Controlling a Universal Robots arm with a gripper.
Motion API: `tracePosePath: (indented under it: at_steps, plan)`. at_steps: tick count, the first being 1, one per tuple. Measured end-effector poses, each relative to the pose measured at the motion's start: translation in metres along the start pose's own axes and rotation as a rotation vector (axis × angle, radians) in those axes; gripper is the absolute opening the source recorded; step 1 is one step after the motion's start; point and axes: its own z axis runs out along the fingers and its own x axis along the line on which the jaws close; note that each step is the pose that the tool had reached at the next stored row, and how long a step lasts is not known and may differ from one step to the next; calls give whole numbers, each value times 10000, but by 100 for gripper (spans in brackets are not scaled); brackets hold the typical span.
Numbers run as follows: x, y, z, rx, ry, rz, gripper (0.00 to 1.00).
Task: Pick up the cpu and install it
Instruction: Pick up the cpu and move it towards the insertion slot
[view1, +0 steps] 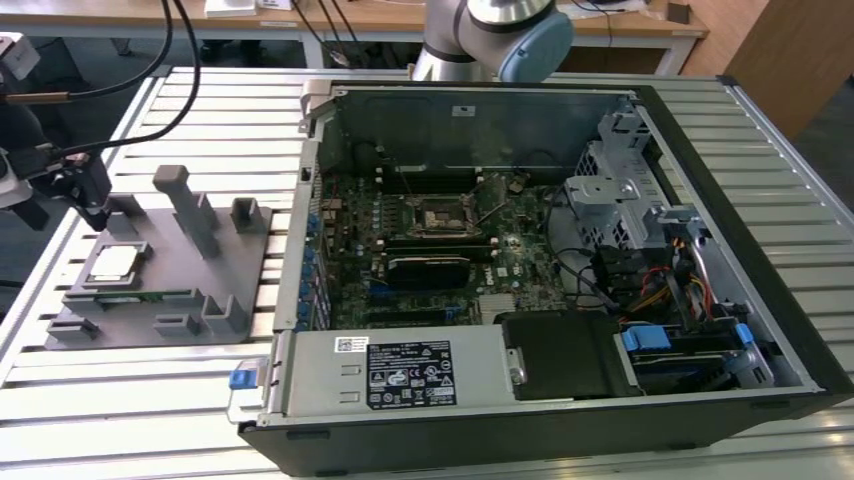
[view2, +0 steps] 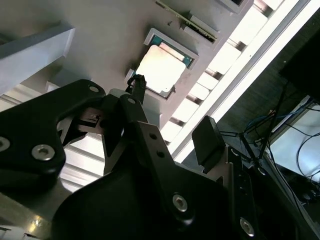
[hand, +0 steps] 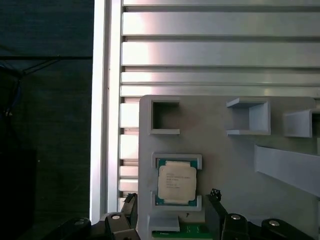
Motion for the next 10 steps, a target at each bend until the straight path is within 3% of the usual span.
tracePosePath:
  at_steps: [10]
  plan:
    - [-4, -3, 55, 58, 0, 1, 65]
